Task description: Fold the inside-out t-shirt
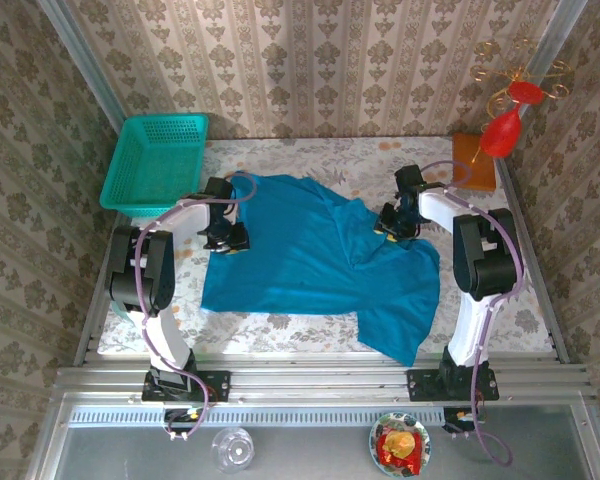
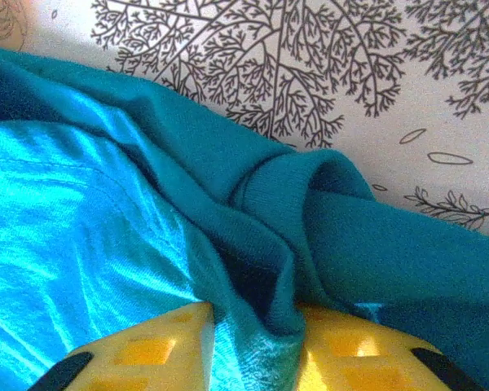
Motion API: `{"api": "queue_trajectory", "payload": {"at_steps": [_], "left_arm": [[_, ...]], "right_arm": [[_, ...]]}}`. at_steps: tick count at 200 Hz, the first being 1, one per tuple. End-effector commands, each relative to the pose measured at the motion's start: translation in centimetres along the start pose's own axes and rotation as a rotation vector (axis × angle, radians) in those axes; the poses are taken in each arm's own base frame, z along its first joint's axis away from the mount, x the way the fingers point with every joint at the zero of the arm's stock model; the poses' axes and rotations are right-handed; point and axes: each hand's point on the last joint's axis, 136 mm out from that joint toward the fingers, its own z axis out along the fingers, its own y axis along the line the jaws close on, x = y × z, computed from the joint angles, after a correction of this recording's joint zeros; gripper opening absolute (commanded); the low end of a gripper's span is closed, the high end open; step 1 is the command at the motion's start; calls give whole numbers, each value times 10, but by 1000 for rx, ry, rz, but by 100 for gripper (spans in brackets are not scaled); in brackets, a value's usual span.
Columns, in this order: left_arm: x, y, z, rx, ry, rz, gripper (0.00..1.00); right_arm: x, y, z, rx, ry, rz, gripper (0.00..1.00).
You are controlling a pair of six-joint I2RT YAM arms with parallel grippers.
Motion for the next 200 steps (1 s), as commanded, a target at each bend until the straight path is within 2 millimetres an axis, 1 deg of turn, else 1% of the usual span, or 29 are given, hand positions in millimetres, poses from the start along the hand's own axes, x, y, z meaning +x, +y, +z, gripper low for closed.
{"api": "queue_trajectory", "payload": {"at_steps": [1,16,23,35,51,52,64,70,76,79,82,94,96,99,101,105,107,110,115,127,134,155,168,176,190,200], "left_arm": [[4,-2,1,8,13,-20,26],[3,-1,1,7,12,-20,26],[2,-1,1,7,12,-22,26],[1,-1,1,6,14,-22,26],[0,0,0,3,17,-21,26],[1,0,0,2,17,-22,26],[-1,1,-4,-1,13,-20,26],[-1,1,-5,-3,11,-21,26],[-1,2,-8,-3,5,-21,26],[-1,2,-8,-3,3,-23,26],[-1,2,-9,-2,0,-23,26],[-3,1,-11,-1,-12,-25,26],[-4,1,-12,-1,-15,-25,26],[-4,1,-12,0,-17,-27,26],[-4,1,-12,0,-17,-28,26],[-5,1,-13,2,-20,-30,26],[-5,0,-14,3,-22,-30,27],[-6,0,-15,4,-24,-31,27],[-6,-1,-16,7,-27,-29,27],[-6,-2,-17,8,-31,-30,26],[-5,-2,-17,9,-33,-29,27],[-1,-1,-13,8,-21,-28,27],[2,0,-11,8,-12,-27,27],[4,0,-9,9,-7,-26,27],[7,2,-6,8,-1,-24,27],[10,4,-4,3,6,-23,27]], "right_arm": [[-17,13,-12,-32,-50,-13,14],[-22,16,-21,-29,-74,-30,4],[-27,19,-26,-25,-89,-45,1],[-38,22,-37,-10,-121,-80,0],[-68,26,-59,20,-176,-131,0],[-67,23,-57,30,-170,-132,0],[-98,22,-73,61,-206,-156,0],[-119,27,-87,65,-247,-181,0],[-140,29,-96,87,-287,-219,0],[-151,30,-103,107,-317,-238,0],[-160,27,-104,141,-335,-254,0],[-200,23,-128,275,-454,-303,0],[-206,22,-131,298,-472,-311,3],[-214,20,-137,334,-502,-316,10],[-217,19,-137,353,-512,-320,17],[-226,18,-145,387,-547,-321,35],[-229,18,-148,401,-561,-321,42],[-233,18,-151,417,-576,-322,48],[-237,18,-158,437,-596,-320,53],[-240,17,-174,476,-636,-302,56],[-238,18,-180,485,-647,-295,58],[-220,27,-185,428,-639,-308,59],[-200,32,-175,352,-592,-318,60],[-186,36,-166,286,-544,-317,60],[-160,39,-147,186,-447,-292,60],[-139,39,-129,121,-365,-267,60]]}}
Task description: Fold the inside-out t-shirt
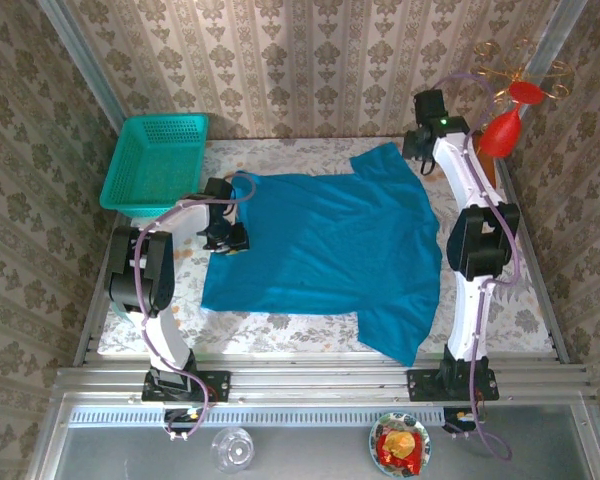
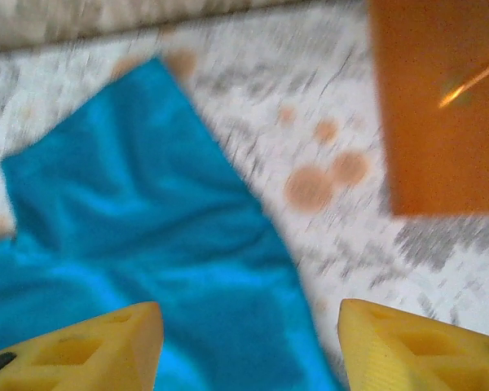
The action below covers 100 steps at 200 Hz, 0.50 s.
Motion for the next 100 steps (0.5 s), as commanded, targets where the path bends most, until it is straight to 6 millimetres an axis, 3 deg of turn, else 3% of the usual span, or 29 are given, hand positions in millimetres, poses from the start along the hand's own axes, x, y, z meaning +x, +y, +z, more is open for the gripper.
{"api": "queue_trajectory", "payload": {"at_steps": [1,24,46,90,100], "left_arm": [[8,2,-5,4,4,-8,27],[15,9,0,-18,22,-8,27],[22,21,3,-42,39,-30,27],[40,37,9,-2,53,-103,26],[44,37,11,20,58,-121,26]], "right_arm": [[31,31,-19,-208,90,75,60],[71,53,-10,-352,196,157,61],[101,59,4,-422,267,240,63],[150,30,45,-413,394,421,75],[150,20,56,-406,387,454,75]]}}
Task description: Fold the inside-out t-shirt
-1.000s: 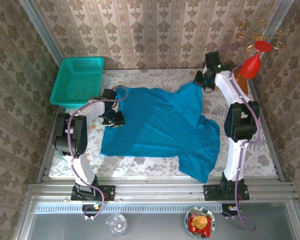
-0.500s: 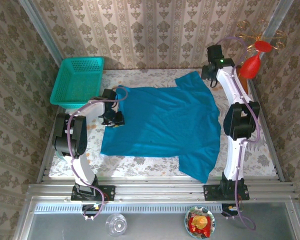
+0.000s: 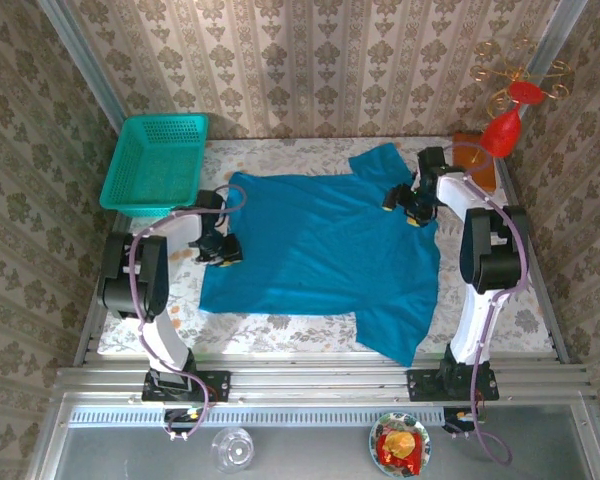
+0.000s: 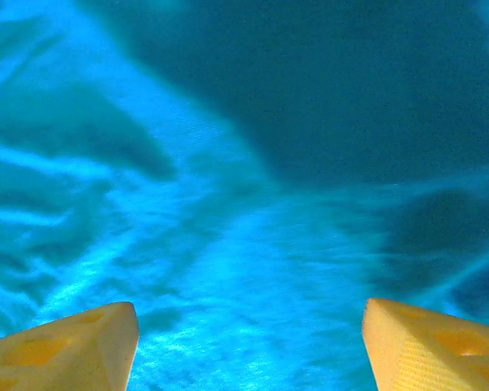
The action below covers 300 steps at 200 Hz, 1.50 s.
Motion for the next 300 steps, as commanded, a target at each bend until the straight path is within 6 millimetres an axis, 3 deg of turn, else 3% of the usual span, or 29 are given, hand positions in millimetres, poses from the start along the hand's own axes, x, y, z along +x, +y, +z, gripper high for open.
{"api": "queue_trajectory", "payload": {"at_steps": [1,24,45,67,94,129,168,204,227,242,269,300], "left_arm": [[19,11,5,11,38,-53,26],[25,7,8,72,40,-86,26],[18,-6,-1,172,-9,-113,27],[8,-18,-18,224,-62,-112,28],[1,-26,-31,248,-94,-105,29],[3,-22,-33,217,-96,-96,29],[8,-15,-20,175,-58,-81,29],[13,-5,-8,129,-27,-80,29],[13,-1,-3,125,-16,-96,29],[12,2,-2,112,-16,-102,29],[13,15,-3,48,-12,-116,29],[2,10,-14,52,-37,-99,29]], "right_arm": [[-14,-11,6,-80,-25,114,75],[-22,-39,17,-60,-13,192,76],[-33,-56,22,-48,-7,242,76],[-51,-57,9,-39,-55,209,76],[-47,-42,-22,-56,-70,169,75],[-9,-34,-60,-86,-89,151,75],[65,-52,-59,-84,23,214,74],[101,-84,-46,14,54,224,75],[112,-94,-26,25,92,256,76],[113,-113,-21,114,95,282,76],[106,-137,-31,224,29,303,76],[97,-130,-50,218,-32,284,75]]}}
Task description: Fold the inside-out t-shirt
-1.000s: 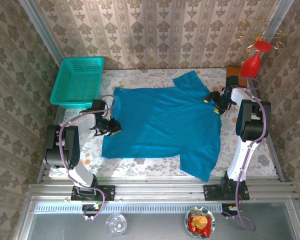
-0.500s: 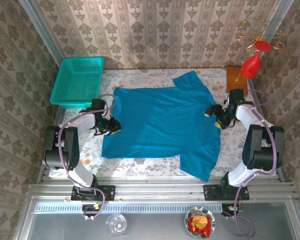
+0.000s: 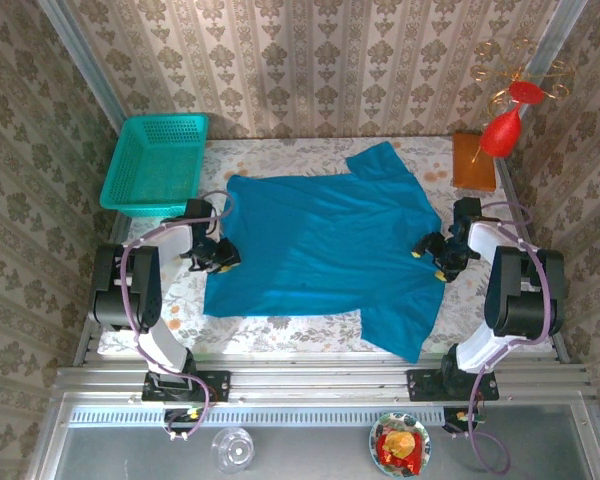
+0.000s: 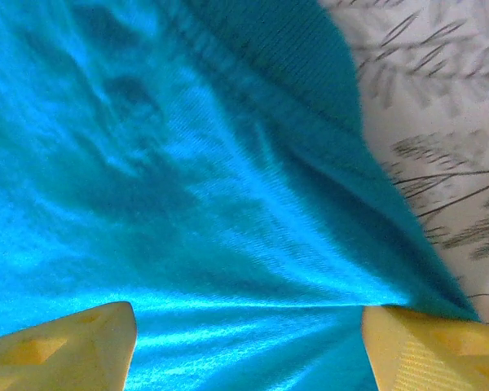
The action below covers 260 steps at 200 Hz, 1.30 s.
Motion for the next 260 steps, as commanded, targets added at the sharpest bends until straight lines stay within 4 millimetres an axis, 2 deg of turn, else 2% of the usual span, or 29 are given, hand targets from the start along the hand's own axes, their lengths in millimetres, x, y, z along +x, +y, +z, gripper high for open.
{"api": "queue_trajectory", "payload": {"at_steps": [1,17,40,95,113,132,159,191,225,260], "left_arm": [[-9,5,-9,-45,-10,15,29],[-20,-4,-16,-27,-32,29,29],[-33,-17,-21,-13,-54,53,28],[-77,-29,-26,-83,-114,132,26],[-107,-33,-30,-127,-147,180,25],[-147,-42,-34,-177,-206,272,23],[-191,-47,-33,-245,-241,381,24],[-230,-53,-24,-320,-259,513,24],[-256,-51,-9,-375,-232,555,24],[-267,-69,-1,-300,-247,585,26]], "right_arm": [[-10,-16,-15,84,-82,11,75],[-11,-1,-27,30,-99,-23,74],[-3,32,-36,-97,-78,-88,73],[34,108,-27,-235,24,-242,71],[44,132,-19,-261,50,-276,70],[56,146,-13,-243,72,-319,70],[69,154,-10,-224,76,-362,70],[82,141,-8,-183,104,-360,69],[88,137,-12,-178,103,-364,69],[94,137,-11,-169,108,-371,69]]}}
